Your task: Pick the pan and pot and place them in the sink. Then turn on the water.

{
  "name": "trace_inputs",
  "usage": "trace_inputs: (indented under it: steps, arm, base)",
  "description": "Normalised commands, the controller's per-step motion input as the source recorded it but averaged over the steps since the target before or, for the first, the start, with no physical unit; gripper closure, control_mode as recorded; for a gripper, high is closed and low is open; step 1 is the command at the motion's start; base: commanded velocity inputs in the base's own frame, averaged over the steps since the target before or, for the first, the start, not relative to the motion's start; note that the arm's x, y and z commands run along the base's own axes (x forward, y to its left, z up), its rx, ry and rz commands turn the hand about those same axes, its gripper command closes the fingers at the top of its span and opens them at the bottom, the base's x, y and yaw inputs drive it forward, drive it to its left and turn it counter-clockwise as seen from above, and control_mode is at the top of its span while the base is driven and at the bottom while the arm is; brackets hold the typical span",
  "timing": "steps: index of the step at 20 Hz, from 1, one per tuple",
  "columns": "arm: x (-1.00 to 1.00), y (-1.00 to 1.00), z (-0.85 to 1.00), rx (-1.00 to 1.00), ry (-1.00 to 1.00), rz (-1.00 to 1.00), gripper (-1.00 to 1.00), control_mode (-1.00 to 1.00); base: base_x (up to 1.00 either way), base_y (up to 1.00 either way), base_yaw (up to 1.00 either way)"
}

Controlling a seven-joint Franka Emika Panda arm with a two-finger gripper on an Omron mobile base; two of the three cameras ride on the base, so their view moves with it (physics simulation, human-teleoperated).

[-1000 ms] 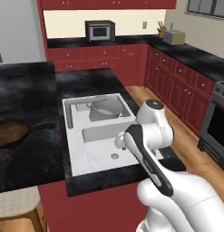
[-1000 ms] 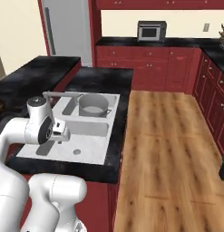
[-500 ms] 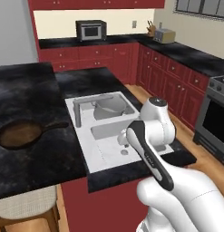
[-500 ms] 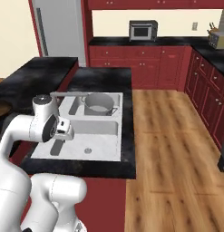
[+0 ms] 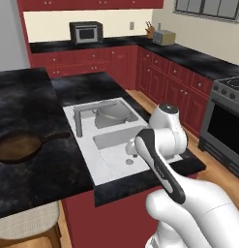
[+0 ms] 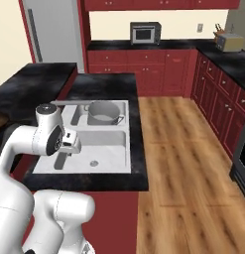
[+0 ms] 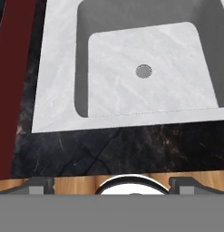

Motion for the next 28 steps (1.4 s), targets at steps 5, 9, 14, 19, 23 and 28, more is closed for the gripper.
trace_inputs:
  steps: [5,9,14,19,23,28]
  arm:
    - [0.0,0.0,0.0,0.0,0.0,0.0,-1.0,1.0]
    - [0.0,0.0,0.0,0.0,0.0,0.0,-1.0,1.0]
    - [0.0,0.0,0.0,0.0,0.0,0.0,-1.0,1.0]
    - [0.0,0.0,0.0,0.0,0.0,0.0,-1.0,1.0]
    - [0.0,0.0,0.0,0.0,0.0,0.0,-1.0,1.0]
    - [0.0,0.0,0.0,0.0,0.0,0.0,-1.0,1.0]
  base:
    - [0.0,1.0,-0.09]
    - [0.02,0.9,-0.04]
    - [0.33,0.33,-0.11]
    - [0.0,0.0,0.0]
    - [0.0,0.0,0.0]
    - [0.0,0.0,0.0]
